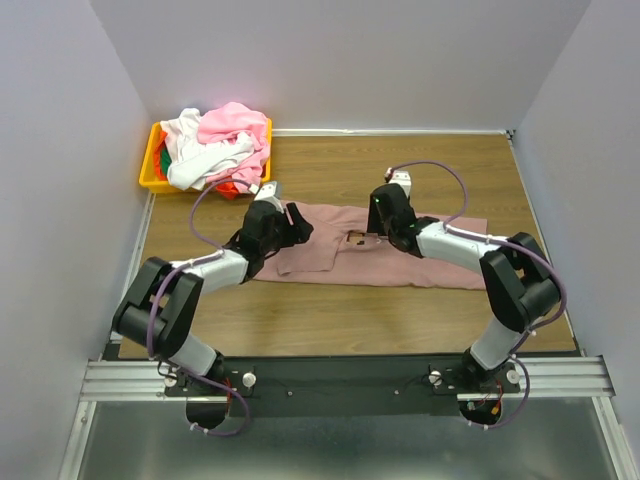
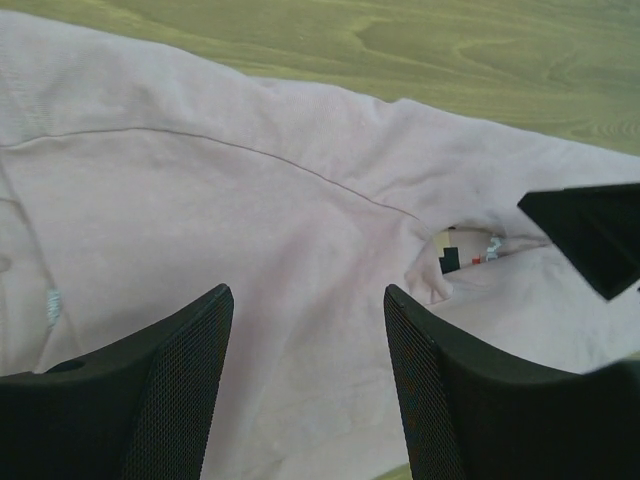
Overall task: Fold and stack the t-shirts
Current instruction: Fold the tshirt
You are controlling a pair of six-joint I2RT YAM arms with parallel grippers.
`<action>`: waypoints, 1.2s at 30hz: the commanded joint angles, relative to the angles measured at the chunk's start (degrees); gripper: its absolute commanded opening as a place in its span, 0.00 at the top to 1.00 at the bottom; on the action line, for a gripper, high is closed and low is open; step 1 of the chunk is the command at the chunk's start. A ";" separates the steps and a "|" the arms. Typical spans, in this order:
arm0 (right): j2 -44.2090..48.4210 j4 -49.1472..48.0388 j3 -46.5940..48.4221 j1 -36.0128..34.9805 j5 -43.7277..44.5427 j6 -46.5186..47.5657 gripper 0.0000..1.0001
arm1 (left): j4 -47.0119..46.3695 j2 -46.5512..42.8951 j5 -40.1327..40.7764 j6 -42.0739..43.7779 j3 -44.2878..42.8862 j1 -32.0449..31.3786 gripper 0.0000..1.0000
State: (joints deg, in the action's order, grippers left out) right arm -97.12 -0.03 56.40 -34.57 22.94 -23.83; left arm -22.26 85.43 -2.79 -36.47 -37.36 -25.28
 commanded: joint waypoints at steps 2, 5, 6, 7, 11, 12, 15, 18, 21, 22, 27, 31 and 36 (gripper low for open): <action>-3.15 -3.57 0.55 4.85 -4.48 0.81 0.39 | -5.42 7.27 -3.98 -0.09 -2.53 -0.39 0.30; -5.00 -3.48 -0.50 6.97 -6.49 -0.07 0.39 | -6.12 10.98 -4.51 0.08 -3.50 -0.39 0.28; -5.18 -3.31 -0.85 7.32 -6.85 -0.33 0.39 | -6.21 11.68 -4.60 0.26 -3.77 -0.39 0.27; -5.36 -3.31 -1.29 7.67 -7.03 -0.51 0.39 | -6.30 12.39 -4.77 0.43 -3.94 -0.39 0.27; -4.05 -1.56 -5.67 7.76 -7.38 -2.79 0.39 | -6.13 16.16 -4.86 1.66 -5.78 -0.39 0.27; -3.69 -1.03 -6.47 7.76 -7.47 -3.23 0.39 | -5.87 16.78 -4.86 1.92 -6.22 -0.39 0.27; -1.76 1.60 -9.37 7.76 -7.21 -5.08 0.39 | -4.99 18.81 -5.21 2.89 -8.07 -0.47 0.27; 0.87 4.42 -11.83 7.76 -8.08 -7.18 0.39 | -3.85 20.83 -5.74 3.86 -10.44 -0.56 0.27; 4.20 6.36 -14.38 7.76 -9.13 -8.68 0.39 | -1.57 22.85 -5.65 5.26 -13.87 -0.91 0.27; 5.00 6.71 -14.83 7.76 -9.23 -8.86 0.39 | -0.77 23.38 -5.22 5.62 -14.83 -1.09 0.27; 9.84 8.56 -17.38 7.67 -12.47 -10.00 0.38 | 3.10 25.93 -3.98 7.90 -20.73 -1.27 0.27; 13.70 9.87 -18.17 7.67 -12.31 -9.21 0.36 | 5.64 26.90 -2.84 9.31 -24.68 -1.35 0.27; 17.57 11.28 -17.99 7.67 -9.06 -7.81 0.35 | 9.16 22.78 -0.12 10.28 -27.24 -1.79 0.26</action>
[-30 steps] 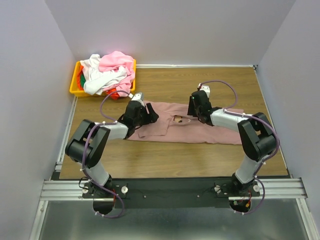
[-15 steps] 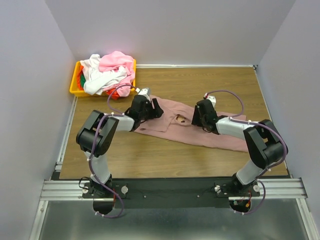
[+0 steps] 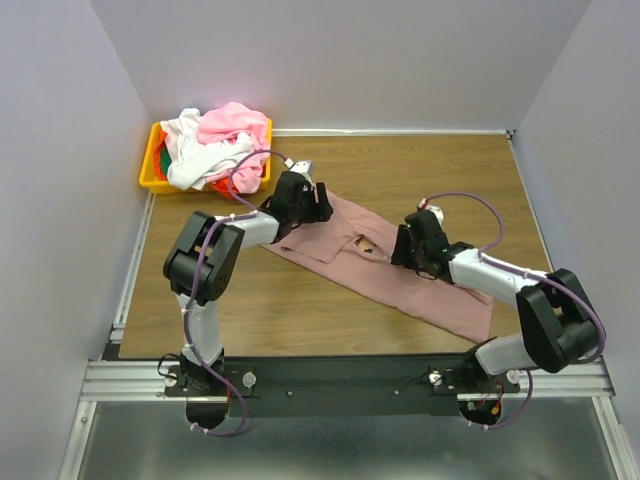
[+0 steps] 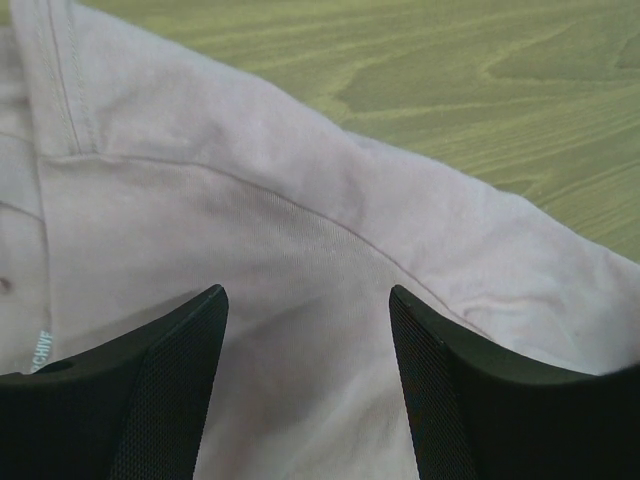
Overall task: Fold and stack the t-shirts
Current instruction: Fold the tshirt
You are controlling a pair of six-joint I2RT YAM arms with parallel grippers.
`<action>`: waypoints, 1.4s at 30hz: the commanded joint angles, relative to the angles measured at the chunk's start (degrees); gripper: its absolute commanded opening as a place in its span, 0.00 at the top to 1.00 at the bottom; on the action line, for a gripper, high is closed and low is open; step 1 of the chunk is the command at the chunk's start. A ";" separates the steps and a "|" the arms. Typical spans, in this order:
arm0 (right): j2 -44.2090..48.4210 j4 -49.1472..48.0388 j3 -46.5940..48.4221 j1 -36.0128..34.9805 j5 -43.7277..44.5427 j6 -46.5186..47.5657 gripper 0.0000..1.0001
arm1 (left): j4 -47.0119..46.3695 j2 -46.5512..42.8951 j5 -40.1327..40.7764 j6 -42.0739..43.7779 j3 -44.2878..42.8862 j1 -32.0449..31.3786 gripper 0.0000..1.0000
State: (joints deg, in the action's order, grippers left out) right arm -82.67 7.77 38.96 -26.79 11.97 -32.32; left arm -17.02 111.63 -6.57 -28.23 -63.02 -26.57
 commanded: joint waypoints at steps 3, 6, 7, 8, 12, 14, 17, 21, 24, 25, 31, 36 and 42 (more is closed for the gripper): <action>4.45 3.65 -0.38 -0.11 2.88 2.16 0.34 | 5.15 -8.70 8.67 1.43 0.96 -1.55 0.26; 5.15 3.66 -0.73 -0.11 3.59 3.31 0.27 | 3.31 -13.28 9.21 -1.21 6.41 -2.78 0.25; 5.15 3.66 -0.81 -0.11 3.59 3.57 0.25 | 2.78 -13.98 8.86 -1.74 7.81 -3.48 0.25; 5.07 3.66 -0.82 -0.11 3.59 3.92 0.23 | 2.34 -14.86 8.77 -2.79 10.09 -3.84 0.25; 4.01 3.57 -0.82 -0.11 3.06 4.10 0.19 | -0.47 -14.87 7.36 -4.99 14.24 -5.51 0.26; 2.61 3.48 -0.46 -0.11 2.27 4.02 0.19 | -1.61 -13.73 6.83 -6.04 15.64 -5.95 0.25; 0.42 3.30 -0.03 -0.11 0.61 3.84 0.19 | -3.20 -12.06 3.59 -6.66 16.00 -6.13 0.25; -0.82 3.22 -0.20 -0.11 -2.20 3.31 0.19 | -4.25 -9.42 3.23 -6.58 15.48 -6.04 0.25; -1.35 3.39 -0.90 -0.11 -4.58 2.70 0.19 | -4.17 -7.23 3.14 -5.97 13.82 -5.95 0.25; -1.18 3.39 -1.25 -0.11 -6.24 2.52 0.19 | -3.90 -6.61 2.97 -5.79 13.28 -6.04 0.25; 0.93 3.30 -2.92 -0.11 -11.61 1.55 0.19 | 0.40 -1.69 2.97 -2.45 5.29 -5.43 0.25; 3.22 3.39 -4.15 -0.11 -14.34 1.03 0.19 | 3.65 1.56 1.82 -0.08 -0.77 -3.59 0.25; 4.80 3.30 -4.95 -0.46 -16.01 -0.29 0.19 | 7.77 4.82 1.03 2.30 -8.06 -1.21 0.25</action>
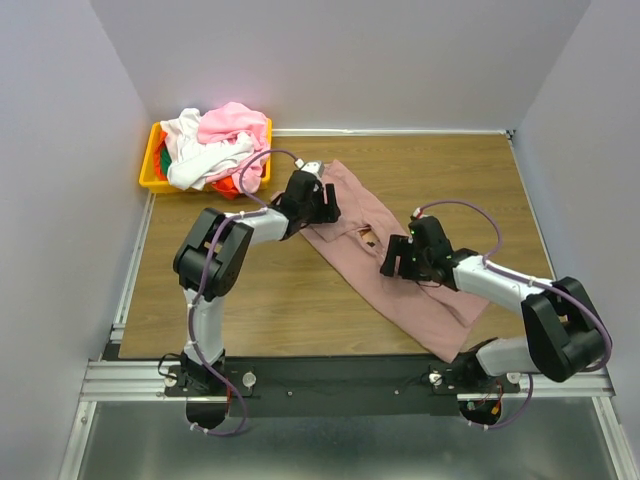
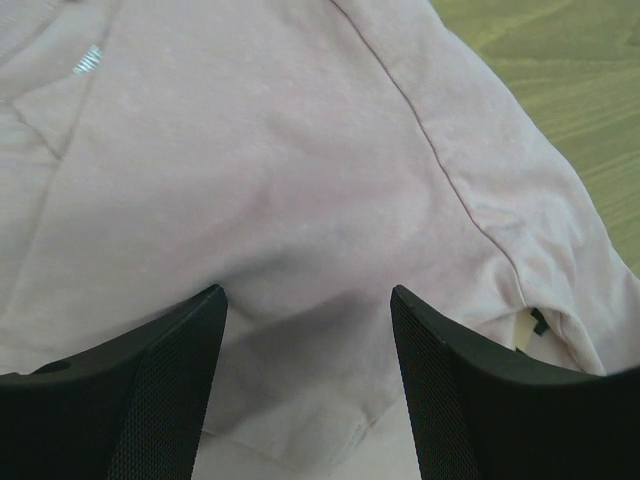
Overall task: Fold and stack the t-shirts
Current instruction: Fold the tshirt
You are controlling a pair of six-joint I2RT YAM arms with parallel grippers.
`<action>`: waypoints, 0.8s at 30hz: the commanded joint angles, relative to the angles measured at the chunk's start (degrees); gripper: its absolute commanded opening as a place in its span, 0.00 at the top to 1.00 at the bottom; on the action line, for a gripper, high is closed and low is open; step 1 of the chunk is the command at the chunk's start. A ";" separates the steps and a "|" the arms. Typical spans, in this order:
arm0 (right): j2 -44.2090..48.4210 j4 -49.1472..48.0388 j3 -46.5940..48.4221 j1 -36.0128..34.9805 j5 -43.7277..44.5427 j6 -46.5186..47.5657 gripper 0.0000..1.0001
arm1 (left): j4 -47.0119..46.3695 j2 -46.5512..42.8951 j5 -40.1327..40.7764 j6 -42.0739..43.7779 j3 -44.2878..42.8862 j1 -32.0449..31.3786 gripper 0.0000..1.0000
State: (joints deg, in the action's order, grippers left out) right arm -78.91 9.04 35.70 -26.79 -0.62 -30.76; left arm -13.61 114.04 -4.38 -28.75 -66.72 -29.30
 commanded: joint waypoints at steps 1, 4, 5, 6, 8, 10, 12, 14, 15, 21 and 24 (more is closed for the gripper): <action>1.13 2.12 -1.69 -0.81 -3.51 -1.93 0.19 | 5.16 3.03 -1.15 3.26 -5.52 1.70 0.25; 1.66 2.21 -1.51 -1.25 -3.42 -2.11 0.19 | 7.27 5.40 -1.07 4.67 -9.65 2.05 0.25; 2.01 2.21 -1.34 -1.25 -3.33 -2.02 0.19 | 7.54 5.40 -0.89 4.67 -10.53 2.14 0.25; 2.36 2.47 -1.34 -1.25 -2.98 -1.93 0.19 | 8.24 6.19 -0.80 5.02 -12.45 2.14 0.25; 3.94 3.44 -0.72 -1.34 -1.93 -1.67 0.18 | 10.08 6.72 -0.63 5.81 -15.61 2.14 0.25; 5.95 4.14 -0.11 -1.34 -0.01 -1.32 0.18 | 10.79 6.37 -0.45 6.08 -17.12 2.14 0.25; 7.10 6.07 0.59 -1.34 2.19 -0.53 0.18 | 11.06 4.45 -0.28 5.99 -17.74 2.05 0.25; 7.89 7.74 1.30 -1.34 5.61 -0.09 0.18 | 11.14 2.60 0.51 5.90 -17.31 1.88 0.25; 7.99 8.97 1.65 -1.34 6.68 0.09 0.18 | 11.06 0.68 0.69 5.64 -16.09 1.62 0.25; 4.65 10.65 1.04 -1.34 8.97 -1.49 0.18 | 6.33 -5.93 -0.97 2.22 -4.95 0.38 0.25; 2.28 11.00 0.77 -1.34 8.71 -2.45 0.18 | 1.94 -6.90 -3.78 -0.24 0.95 0.03 0.25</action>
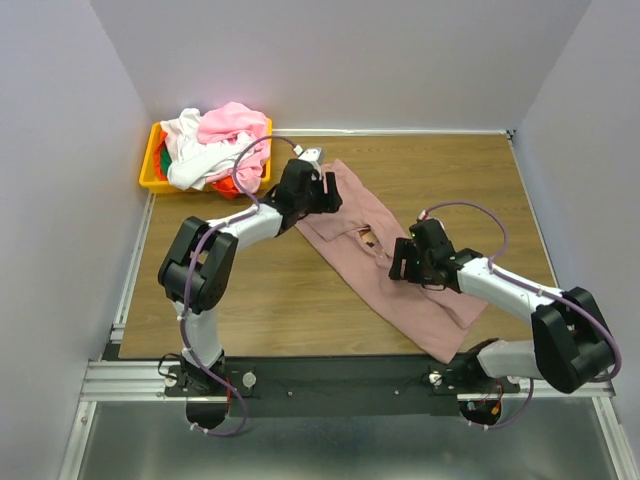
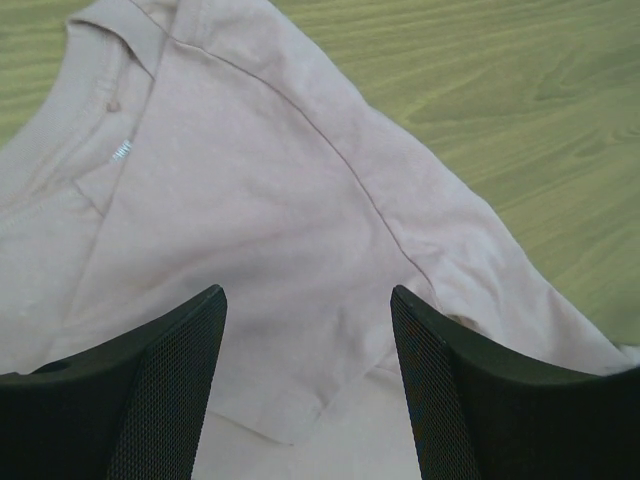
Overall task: Fold and stack the t-shirts
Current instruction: Fold the tshirt
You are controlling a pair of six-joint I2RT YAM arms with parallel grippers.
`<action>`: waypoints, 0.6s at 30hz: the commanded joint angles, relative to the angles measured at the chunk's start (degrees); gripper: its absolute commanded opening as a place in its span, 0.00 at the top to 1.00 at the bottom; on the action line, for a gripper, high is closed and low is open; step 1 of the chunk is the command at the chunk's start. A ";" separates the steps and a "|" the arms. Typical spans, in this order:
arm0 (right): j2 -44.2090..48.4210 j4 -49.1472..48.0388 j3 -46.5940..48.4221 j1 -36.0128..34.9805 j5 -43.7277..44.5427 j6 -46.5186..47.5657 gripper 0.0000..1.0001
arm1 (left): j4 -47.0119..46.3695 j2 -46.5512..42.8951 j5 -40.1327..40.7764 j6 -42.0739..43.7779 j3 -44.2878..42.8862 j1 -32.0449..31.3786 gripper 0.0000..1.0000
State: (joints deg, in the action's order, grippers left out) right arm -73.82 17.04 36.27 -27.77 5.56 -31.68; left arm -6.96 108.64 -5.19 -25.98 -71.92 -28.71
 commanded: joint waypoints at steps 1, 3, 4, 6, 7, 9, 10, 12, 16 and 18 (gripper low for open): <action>-3.25 2.91 0.03 -0.36 1.91 -1.63 0.18 | -5.95 -1.50 -3.85 -3.64 7.57 -0.73 0.25; -3.87 2.83 -0.06 -0.36 1.30 -1.72 0.18 | -7.80 -0.63 -5.79 -4.96 10.21 -0.82 0.25; -4.31 2.83 0.03 -0.36 1.03 -1.72 0.18 | -8.67 -0.01 -6.14 -5.13 10.48 -0.82 0.25; -4.66 2.83 0.38 -0.36 0.76 -1.45 0.18 | -8.77 1.92 -6.85 -5.14 9.88 -0.74 0.25; -5.10 2.83 0.47 -0.36 0.68 -1.28 0.18 | -8.86 2.62 -7.29 -4.88 9.35 -0.73 0.25; -5.45 2.83 1.08 -0.27 0.50 -1.45 0.18 | -8.77 5.07 -9.48 -4.70 7.25 -0.21 0.25; -5.89 2.74 1.34 -0.35 0.50 -1.54 0.18 | -8.60 6.13 -10.27 -4.70 6.45 0.14 0.25; -6.51 2.65 2.13 -0.36 1.03 -1.72 0.18 | -8.33 8.59 -12.56 -4.87 4.17 1.28 0.25; -8.00 2.65 3.72 -0.27 1.29 -1.72 0.18 | -6.49 10.71 -13.00 -4.35 0.91 2.43 0.25; -9.41 2.56 4.85 -0.36 0.86 -1.54 0.18 | -5.61 11.42 -13.44 -3.91 -0.93 2.95 0.25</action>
State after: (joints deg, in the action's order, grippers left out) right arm -80.55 18.11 39.42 -27.77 5.91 -32.56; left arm -14.98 117.67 -16.08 -30.48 -70.15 -26.96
